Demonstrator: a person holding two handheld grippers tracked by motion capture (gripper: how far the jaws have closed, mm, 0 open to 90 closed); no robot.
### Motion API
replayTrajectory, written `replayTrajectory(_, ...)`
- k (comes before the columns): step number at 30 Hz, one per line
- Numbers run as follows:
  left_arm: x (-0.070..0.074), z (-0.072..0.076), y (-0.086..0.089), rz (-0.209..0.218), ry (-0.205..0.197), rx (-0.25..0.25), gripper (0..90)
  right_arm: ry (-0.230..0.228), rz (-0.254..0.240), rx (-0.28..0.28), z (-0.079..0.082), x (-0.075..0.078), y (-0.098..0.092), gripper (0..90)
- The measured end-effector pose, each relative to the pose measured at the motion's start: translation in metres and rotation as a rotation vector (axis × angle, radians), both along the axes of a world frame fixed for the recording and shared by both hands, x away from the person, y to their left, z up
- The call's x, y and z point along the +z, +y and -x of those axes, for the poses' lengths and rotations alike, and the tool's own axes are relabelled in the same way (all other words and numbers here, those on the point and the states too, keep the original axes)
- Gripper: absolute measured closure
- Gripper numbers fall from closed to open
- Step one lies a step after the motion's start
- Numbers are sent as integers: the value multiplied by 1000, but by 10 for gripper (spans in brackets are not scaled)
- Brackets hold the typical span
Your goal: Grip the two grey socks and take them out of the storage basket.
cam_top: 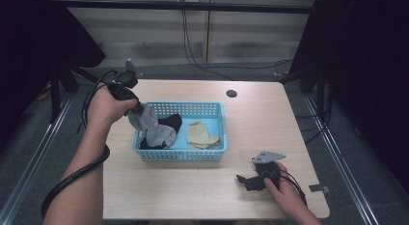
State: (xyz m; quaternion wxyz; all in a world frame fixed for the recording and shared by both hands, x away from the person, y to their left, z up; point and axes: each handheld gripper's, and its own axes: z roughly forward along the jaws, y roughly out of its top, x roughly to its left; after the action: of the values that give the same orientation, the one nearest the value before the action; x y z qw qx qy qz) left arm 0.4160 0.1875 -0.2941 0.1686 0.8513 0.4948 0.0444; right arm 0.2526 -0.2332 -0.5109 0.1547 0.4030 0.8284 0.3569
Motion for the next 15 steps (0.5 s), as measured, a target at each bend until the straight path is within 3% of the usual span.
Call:
replayTrajectory(9,1,2,16,-6,15,19,796,-1,0,1,0,0,0,97)
replayTrajectory(15,0,5,32,5,23,67,796,-2,0,0,0,0,0,97)
